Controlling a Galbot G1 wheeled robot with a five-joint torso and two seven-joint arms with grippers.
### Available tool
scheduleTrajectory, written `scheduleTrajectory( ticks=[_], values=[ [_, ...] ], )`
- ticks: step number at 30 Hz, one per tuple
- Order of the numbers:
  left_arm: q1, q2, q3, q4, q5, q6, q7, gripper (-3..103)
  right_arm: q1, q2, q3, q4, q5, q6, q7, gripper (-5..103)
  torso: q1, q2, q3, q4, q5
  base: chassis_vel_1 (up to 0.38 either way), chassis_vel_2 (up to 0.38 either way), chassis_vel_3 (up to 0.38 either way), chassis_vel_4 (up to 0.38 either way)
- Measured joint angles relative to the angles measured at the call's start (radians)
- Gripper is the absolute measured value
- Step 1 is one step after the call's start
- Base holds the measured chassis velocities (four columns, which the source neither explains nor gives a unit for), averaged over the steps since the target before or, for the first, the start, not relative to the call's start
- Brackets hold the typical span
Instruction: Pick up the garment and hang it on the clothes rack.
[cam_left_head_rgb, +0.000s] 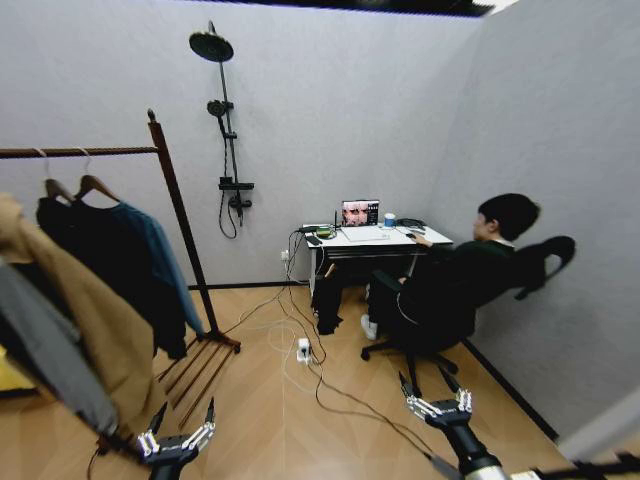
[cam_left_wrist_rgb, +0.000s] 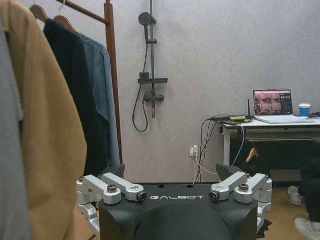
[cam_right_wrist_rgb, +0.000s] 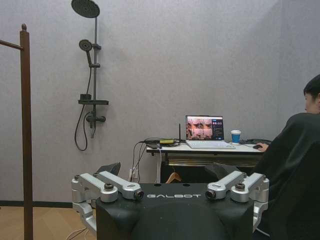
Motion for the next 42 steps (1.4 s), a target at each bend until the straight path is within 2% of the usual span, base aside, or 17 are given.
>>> scheduleTrajectory(
  ticks=[13,15,18,20,21,24,29,34,42],
  values=[
    [0.0,0.0,0.0,0.0,0.0,0.0,-0.001,100,0.0,0.0,0.0,0.0,0.0,0.0,0.0,100,0.001,-0.001,0.001,0.0006,-0.0006,0.356,-0.35,-0.352,0.354],
    [0.0,0.0,0.0,0.0,0.0,0.0,0.001,100,0.0,0.0,0.0,0.0,0.0,0.0,0.0,100,0.001,-0.001,0.0,0.0,-0.0012,0.361,-0.365,-0.357,0.362],
    [0.0,0.0,0.0,0.0,0.0,0.0,-0.001,100,0.0,0.0,0.0,0.0,0.0,0.0,0.0,100,0.001,-0.001,0.001,0.0004,0.0003,0.346,-0.359,-0.364,0.342],
    [0.0,0.0,0.0,0.0,0.0,0.0,0.001,100,0.0,0.0,0.0,0.0,0.0,0.0,0.0,100,0.001,-0.001,0.0,0.0001,-0.0012,0.319,-0.322,-0.342,0.32],
    [0.0,0.0,0.0,0.0,0.0,0.0,-0.001,100,0.0,0.0,0.0,0.0,0.0,0.0,0.0,100,0.0,0.0,0.0,0.0003,0.0004,0.313,-0.227,-0.278,0.283],
    [0.0,0.0,0.0,0.0,0.0,0.0,-0.001,100,0.0,0.0,0.0,0.0,0.0,0.0,0.0,100,0.0,0.0,0.0,0.0004,-0.0004,0.264,-0.227,-0.278,0.253],
    [0.0,0.0,0.001,0.0,0.0,0.0,0.001,100,-0.001,0.0,0.0,0.0,0.0,0.0,0.0,100,0.0,-0.001,0.0,-0.0004,-0.0001,0.013,-0.03,-0.106,0.073],
    [0.0,0.0,0.0,0.0,0.0,0.0,0.0,100,0.001,0.0,0.0,0.0,0.0,0.0,0.0,100,0.0,-0.004,0.0,0.0003,-0.0003,-0.07,0.043,0.056,-0.026],
    [0.0,0.0,0.0,0.0,0.0,0.0,0.0,100,0.001,0.0,0.0,0.0,0.0,0.0,0.0,100,-0.008,-0.016,-0.008,-0.0002,-0.0003,0.002,0.037,0.03,0.002]
  ],
)
